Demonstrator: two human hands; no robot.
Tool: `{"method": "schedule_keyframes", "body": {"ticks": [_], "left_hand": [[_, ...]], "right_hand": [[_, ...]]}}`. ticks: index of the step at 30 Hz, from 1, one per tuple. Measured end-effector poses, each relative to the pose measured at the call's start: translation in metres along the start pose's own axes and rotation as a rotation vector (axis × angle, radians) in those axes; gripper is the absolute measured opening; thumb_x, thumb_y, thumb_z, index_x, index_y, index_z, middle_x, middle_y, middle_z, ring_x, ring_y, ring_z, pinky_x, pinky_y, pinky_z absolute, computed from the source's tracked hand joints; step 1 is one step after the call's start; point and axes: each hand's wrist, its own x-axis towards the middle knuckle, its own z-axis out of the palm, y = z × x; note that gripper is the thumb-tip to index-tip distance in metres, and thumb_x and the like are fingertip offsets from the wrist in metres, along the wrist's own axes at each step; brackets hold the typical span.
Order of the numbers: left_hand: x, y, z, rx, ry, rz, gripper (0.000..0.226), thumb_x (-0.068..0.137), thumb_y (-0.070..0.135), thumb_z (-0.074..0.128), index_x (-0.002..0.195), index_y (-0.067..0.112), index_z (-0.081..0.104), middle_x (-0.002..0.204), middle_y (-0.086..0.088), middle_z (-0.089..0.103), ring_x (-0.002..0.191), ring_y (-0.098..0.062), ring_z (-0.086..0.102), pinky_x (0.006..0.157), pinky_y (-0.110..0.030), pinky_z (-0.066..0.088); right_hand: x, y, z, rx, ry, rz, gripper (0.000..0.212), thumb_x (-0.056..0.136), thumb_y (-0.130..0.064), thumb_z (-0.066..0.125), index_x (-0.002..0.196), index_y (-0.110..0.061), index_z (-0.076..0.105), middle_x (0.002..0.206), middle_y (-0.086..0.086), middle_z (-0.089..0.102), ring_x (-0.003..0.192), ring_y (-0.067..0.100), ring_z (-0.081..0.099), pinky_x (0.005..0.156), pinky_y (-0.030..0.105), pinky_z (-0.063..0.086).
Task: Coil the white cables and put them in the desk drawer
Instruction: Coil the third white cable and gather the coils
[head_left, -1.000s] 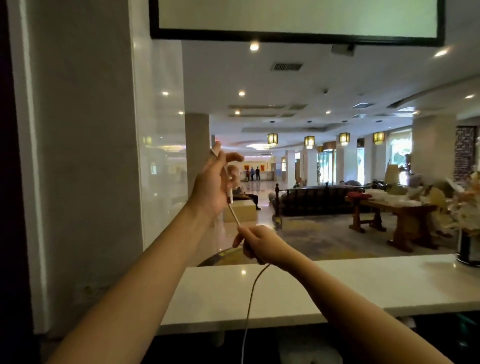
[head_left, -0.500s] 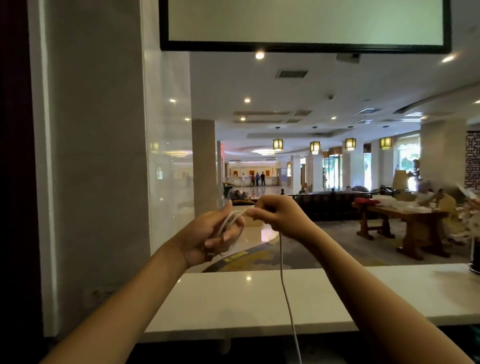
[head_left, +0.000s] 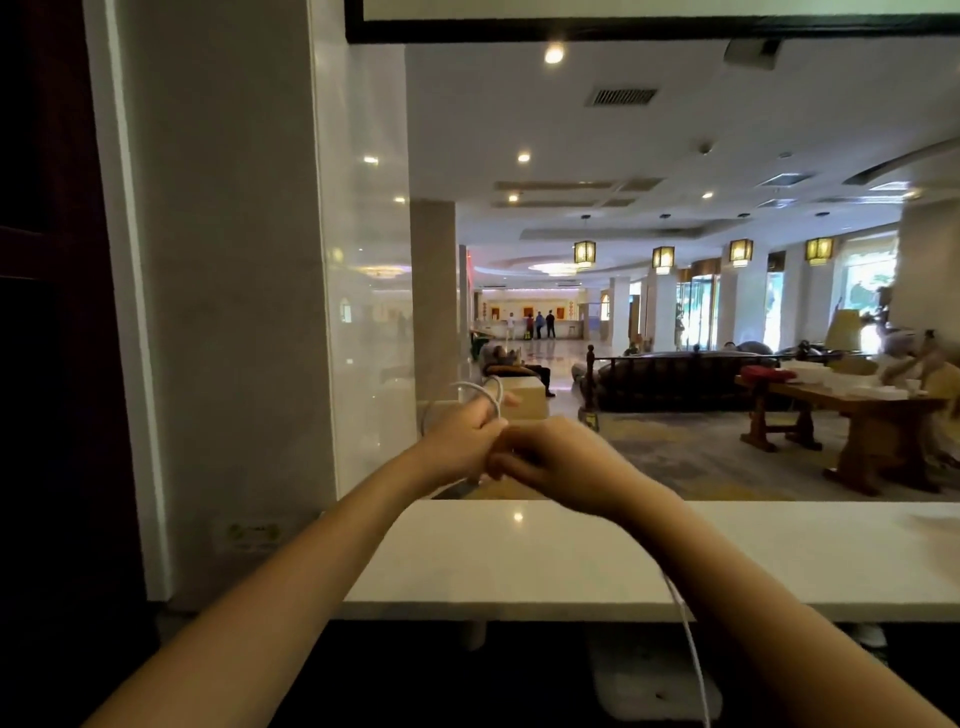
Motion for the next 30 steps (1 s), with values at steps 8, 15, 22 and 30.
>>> {"method": "schedule_keyframes", "body": {"ticks": [8, 15, 22, 30], "left_hand": [[-0.010, -0.011, -0.014, -0.900, -0.514, -0.129, 0.040, 0.090, 0.045, 0.035, 0.086, 0.009, 0.051, 0.053, 0.004, 0.040, 0.038, -0.004, 0.027, 0.033, -0.014, 0.023], [-0.014, -0.015, -0.008, -1.218, -0.582, -0.005, 0.013, 0.088, 0.022, 0.056, 0.089, 0.010, 0.057, 0.058, 0.003, 0.025, 0.036, -0.007, 0.020, 0.033, -0.014, 0.017], [-0.018, -0.025, -0.017, -0.974, -0.294, -0.148, 0.022, 0.091, 0.025, 0.040, 0.077, 0.011, 0.051, 0.044, 0.007, 0.034, 0.032, -0.004, 0.021, 0.033, -0.014, 0.017], [-0.026, -0.021, -0.005, -1.376, -0.104, -0.100, 0.034, 0.097, 0.029, 0.032, 0.083, 0.007, 0.054, 0.047, 0.005, 0.035, 0.032, -0.006, 0.030, 0.034, -0.015, 0.022]], "right_hand": [[0.026, 0.031, -0.048, 0.208, 0.121, 0.060, 0.016, 0.083, -0.026, 0.064, 0.079, -0.010, 0.061, 0.068, 0.001, 0.058, 0.060, 0.015, 0.053, 0.060, 0.021, 0.045], [0.007, 0.019, 0.019, 0.985, 0.008, 0.226, 0.035, 0.096, -0.041, 0.040, 0.080, -0.021, 0.064, 0.057, -0.008, 0.060, 0.051, 0.006, 0.051, 0.048, 0.014, 0.042], [-0.002, 0.026, 0.021, 1.114, -0.050, 0.244, 0.042, 0.092, -0.049, 0.042, 0.079, -0.016, 0.065, 0.054, 0.000, 0.045, 0.044, 0.009, 0.029, 0.042, 0.020, 0.027], [0.002, 0.028, 0.036, 1.160, 0.135, 0.319, 0.032, 0.095, -0.035, 0.044, 0.086, -0.014, 0.066, 0.058, 0.000, 0.051, 0.041, 0.006, 0.033, 0.038, 0.016, 0.029]]}}
